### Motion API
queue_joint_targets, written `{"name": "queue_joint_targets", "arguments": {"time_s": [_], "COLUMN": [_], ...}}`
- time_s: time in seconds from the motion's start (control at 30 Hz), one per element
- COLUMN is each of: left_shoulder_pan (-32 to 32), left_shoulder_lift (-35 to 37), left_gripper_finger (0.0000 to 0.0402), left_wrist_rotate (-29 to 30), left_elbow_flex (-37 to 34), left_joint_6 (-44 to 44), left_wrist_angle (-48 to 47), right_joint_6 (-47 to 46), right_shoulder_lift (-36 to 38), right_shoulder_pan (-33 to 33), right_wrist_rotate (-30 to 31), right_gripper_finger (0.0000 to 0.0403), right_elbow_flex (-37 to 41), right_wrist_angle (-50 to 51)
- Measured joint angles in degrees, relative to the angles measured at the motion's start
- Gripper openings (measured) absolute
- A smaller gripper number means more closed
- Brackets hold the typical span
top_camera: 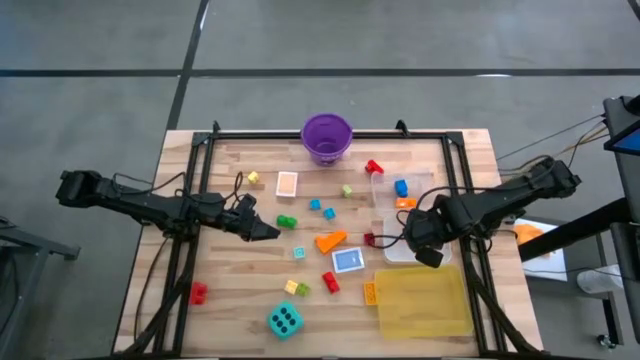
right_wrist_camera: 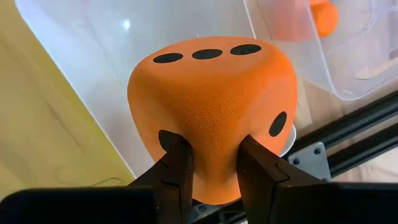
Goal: Pick & Place Toys
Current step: Put the orange dice into the white bin
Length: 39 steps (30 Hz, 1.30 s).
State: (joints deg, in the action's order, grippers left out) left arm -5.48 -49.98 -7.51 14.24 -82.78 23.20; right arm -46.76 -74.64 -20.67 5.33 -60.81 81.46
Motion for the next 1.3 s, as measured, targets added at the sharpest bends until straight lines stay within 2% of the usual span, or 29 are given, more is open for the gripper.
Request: {"name": "queue_joint_targets", "arguments": {"time_s": [0.57, 0.9, 1.3], "left_shoulder_pan": [0.0, 0.0, 0.0], "left_shoulder_lift": [0.0, 0.0, 0.0], "left_gripper_finger": [0.0351, 0.0351, 0.0351], "left_wrist_rotate": [-0.85, -1.09, -1.31], "left_elbow_flex": [0.0, 0.0, 0.0], "left_joint_6": [-0.17, -0.99, -1.08], "left_wrist_angle": [0.05, 0.05, 0.06], "right_joint_6": [-5.37, -4.28, -4.05], "right_shoulder_lift": [-7.09, -11.35, -11.69], "right_shoulder_pan": [-6.47, -7.25, -7.31], "right_wrist_rotate": [4.12, 4.15, 3.71], "right_gripper_finger": [0.008, 0.0079, 0.0079], "right_elbow_flex": [2.04, 2.2, 3.44], "right_wrist_angle": [0.71, -0.18, -2.29]}}
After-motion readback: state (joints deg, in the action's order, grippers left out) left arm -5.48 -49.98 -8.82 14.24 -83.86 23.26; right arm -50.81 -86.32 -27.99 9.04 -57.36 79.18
